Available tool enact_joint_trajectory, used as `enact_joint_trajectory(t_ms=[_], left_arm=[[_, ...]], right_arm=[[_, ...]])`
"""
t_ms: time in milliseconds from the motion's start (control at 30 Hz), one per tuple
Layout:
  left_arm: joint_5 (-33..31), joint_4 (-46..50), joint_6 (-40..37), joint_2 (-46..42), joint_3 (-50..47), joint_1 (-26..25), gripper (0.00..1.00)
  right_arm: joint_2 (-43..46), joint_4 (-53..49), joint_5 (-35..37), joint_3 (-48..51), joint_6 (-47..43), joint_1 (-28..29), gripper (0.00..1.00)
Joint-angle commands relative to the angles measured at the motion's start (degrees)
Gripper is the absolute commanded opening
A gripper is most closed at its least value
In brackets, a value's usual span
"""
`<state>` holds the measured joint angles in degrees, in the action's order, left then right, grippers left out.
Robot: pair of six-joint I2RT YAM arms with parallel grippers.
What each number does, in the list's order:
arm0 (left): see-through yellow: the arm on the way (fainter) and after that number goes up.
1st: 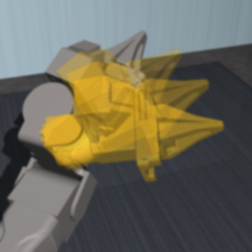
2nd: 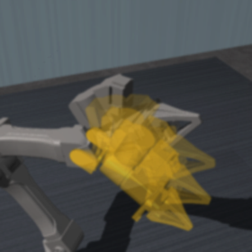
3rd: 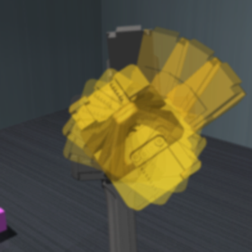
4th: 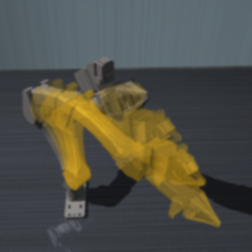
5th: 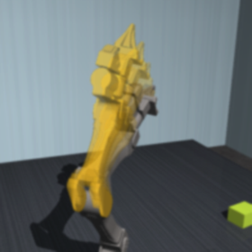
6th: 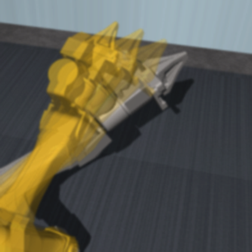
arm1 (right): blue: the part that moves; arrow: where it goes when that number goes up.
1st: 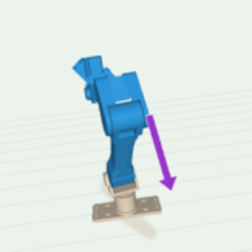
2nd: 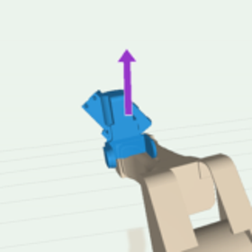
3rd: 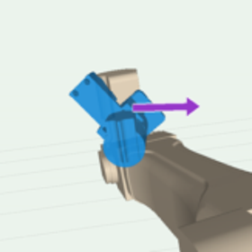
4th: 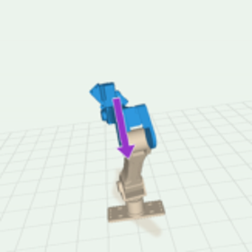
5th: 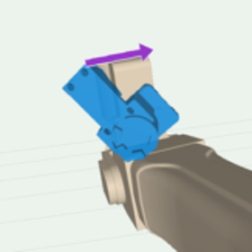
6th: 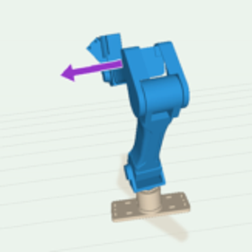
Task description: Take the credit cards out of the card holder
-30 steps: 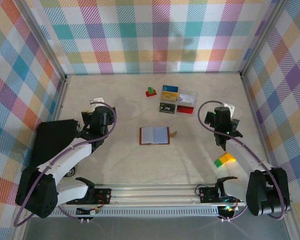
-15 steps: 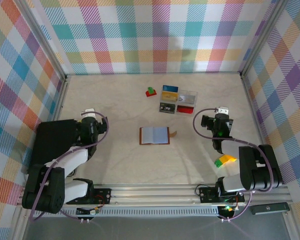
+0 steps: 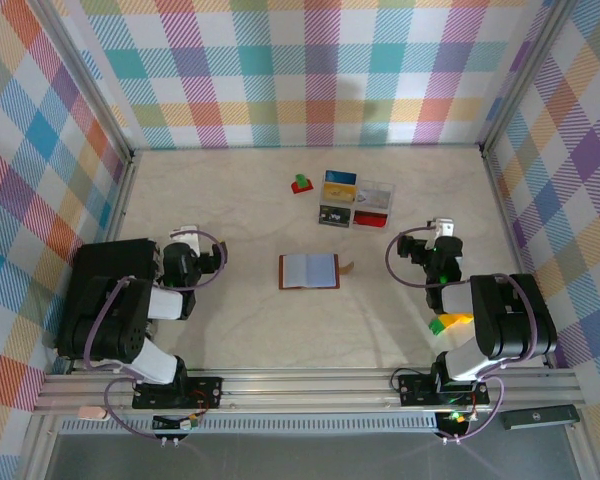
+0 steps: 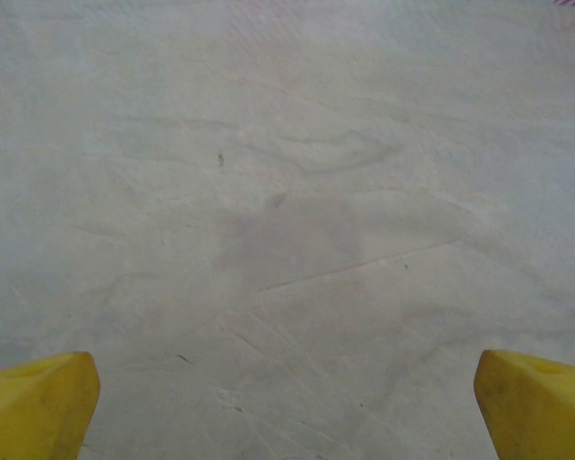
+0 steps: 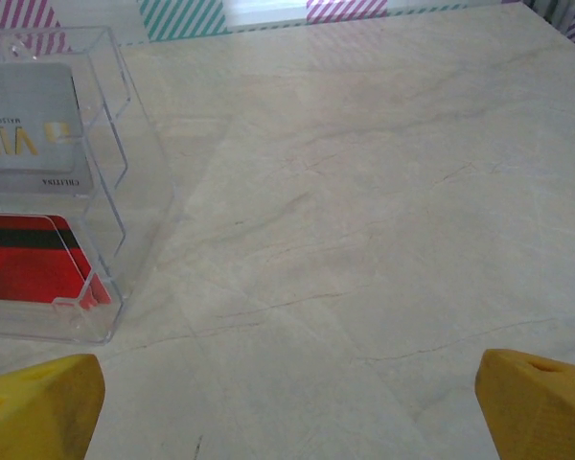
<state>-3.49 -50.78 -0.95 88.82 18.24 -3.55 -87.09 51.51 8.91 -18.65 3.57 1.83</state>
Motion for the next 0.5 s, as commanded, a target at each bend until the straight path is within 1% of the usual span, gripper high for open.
enact_joint_trajectory(t_ms=[0,100,233,467], left_arm=[[0.4,-1.8,-0.2,1.3,3.3,0.8,1.00],[0.0,2.0,-0.3,1.6,5.5,0.6,1.00],[-2.2,2.3,-0.7,1.8,5.8,-0.3,1.00],[-2.2,2.1,-0.8,1.6,5.6,-0.5,1.00]], right_arm=[[-0.3,1.3,0.7,-1.7,0.1,-0.3,0.99],[-0.5,-1.2,1.6,-3.1,0.2,-0.4,0.99],[-0.6,-1.6,1.7,-3.4,0.2,-0.3,0.99],[-0.6,-1.6,1.6,-3.4,0.2,-0.2,0.99]])
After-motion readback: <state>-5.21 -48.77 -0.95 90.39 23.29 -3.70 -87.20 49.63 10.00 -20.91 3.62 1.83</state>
